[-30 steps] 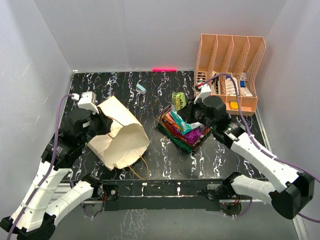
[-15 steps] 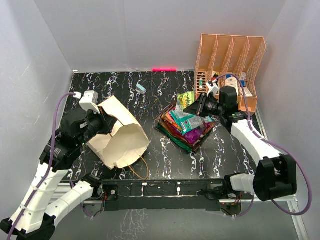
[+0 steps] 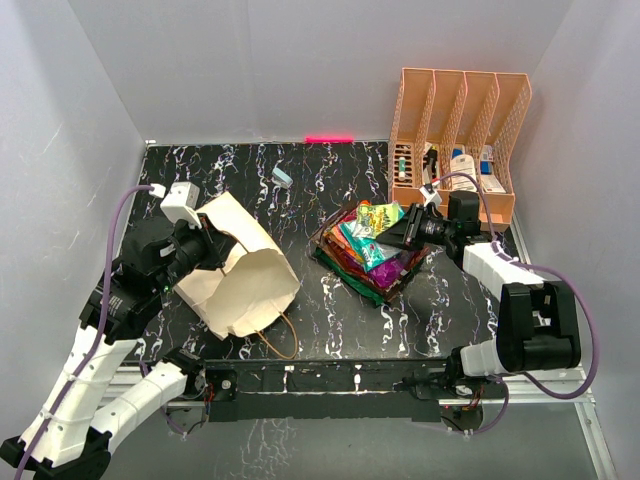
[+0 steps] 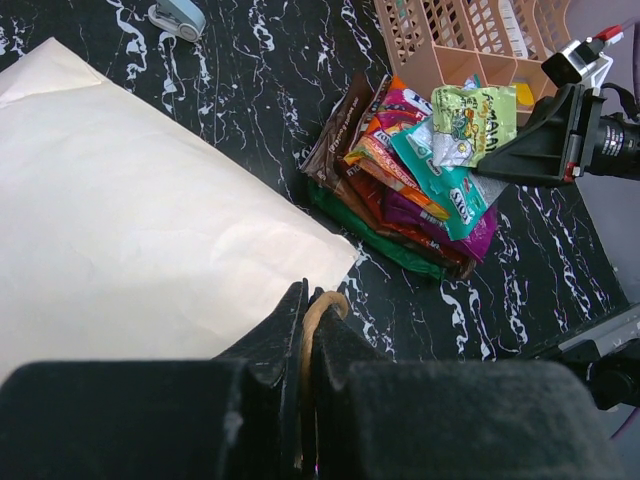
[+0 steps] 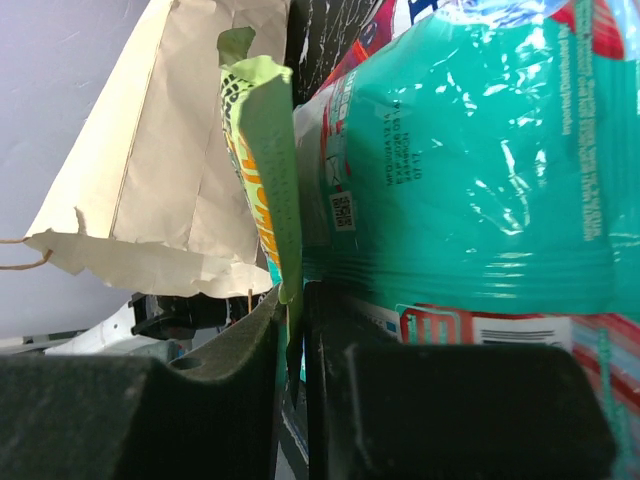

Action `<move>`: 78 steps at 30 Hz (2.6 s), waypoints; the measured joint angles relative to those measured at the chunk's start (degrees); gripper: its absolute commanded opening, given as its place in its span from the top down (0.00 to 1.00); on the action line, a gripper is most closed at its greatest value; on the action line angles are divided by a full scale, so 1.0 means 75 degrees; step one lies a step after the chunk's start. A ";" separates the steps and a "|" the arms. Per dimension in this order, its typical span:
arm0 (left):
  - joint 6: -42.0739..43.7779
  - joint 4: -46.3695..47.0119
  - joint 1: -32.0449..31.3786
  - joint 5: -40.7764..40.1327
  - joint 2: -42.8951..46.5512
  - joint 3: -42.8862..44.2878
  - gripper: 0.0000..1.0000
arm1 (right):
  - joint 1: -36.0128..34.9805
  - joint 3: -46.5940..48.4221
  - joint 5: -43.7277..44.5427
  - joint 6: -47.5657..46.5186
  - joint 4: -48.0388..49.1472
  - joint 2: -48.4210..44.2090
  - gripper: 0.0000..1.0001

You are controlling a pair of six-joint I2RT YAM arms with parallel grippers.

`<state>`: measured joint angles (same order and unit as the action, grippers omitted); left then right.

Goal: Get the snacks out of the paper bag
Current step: Place the snack at the center of the board, then take out the snack from the paper bag.

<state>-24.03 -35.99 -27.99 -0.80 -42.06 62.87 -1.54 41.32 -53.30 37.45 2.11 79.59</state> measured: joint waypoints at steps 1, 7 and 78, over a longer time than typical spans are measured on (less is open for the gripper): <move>0.0000 0.0000 0.0000 0.0003 0.0000 0.0000 1.00 | 0.0032 -0.0006 -0.0079 0.0006 0.0017 0.0038 0.80; 0.0000 0.0000 0.0000 0.0012 0.0000 0.0000 1.00 | 0.0093 -0.0204 -0.0233 0.0026 0.0157 -0.0134 0.57; 0.1105 -0.0076 0.0000 0.0828 0.0315 0.0262 1.00 | -0.8198 0.5004 0.6111 -1.5306 0.4610 0.6767 0.31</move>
<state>-15.75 -36.56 -27.99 5.41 -39.70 64.84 -63.02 78.85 -7.46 -77.34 36.69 130.34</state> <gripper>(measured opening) 0.007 0.681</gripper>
